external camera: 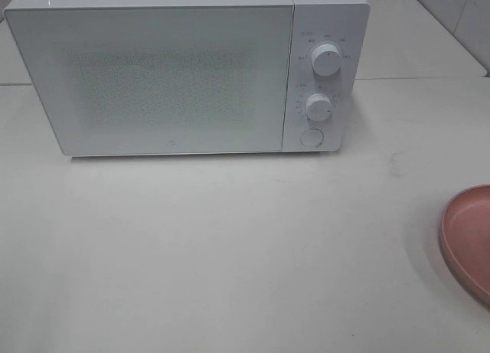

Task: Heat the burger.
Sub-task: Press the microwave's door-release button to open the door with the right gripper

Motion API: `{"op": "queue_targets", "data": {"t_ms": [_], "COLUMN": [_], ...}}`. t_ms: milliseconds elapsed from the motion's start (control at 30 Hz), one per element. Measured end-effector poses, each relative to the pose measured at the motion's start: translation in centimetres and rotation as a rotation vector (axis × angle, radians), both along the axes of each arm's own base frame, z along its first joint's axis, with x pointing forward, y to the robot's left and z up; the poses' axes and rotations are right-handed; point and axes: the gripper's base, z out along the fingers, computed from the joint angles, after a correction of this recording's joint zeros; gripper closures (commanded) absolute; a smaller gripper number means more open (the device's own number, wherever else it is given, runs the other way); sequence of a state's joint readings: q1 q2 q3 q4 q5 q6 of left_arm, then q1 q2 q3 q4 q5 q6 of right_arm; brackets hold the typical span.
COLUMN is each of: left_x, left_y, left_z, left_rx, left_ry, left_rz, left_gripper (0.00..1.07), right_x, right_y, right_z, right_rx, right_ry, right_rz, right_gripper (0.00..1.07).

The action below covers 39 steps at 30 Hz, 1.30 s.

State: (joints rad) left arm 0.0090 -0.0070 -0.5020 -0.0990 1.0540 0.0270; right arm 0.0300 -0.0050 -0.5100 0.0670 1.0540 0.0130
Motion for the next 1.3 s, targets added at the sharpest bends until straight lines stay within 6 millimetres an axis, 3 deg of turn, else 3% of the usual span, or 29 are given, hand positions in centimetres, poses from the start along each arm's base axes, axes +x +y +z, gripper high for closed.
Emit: {"op": "queue_targets", "data": {"t_ms": [767, 1300], "left_x": [0.0, 0.0], "left_y": [0.0, 0.0], "left_z": [0.0, 0.0], "left_rx": [0.0, 0.0], "left_ry": [0.0, 0.0], "left_rz": [0.0, 0.0], "left_gripper": [0.07, 0.07], "right_x": [0.1, 4.7], "right_y": [0.0, 0.1], "right_z": [0.6, 2.9], "right_rx": [0.007, 0.021], "right_ry": [-0.037, -0.132], "right_rz": [-0.001, -0.019], "right_gripper": [0.31, 0.31]}}
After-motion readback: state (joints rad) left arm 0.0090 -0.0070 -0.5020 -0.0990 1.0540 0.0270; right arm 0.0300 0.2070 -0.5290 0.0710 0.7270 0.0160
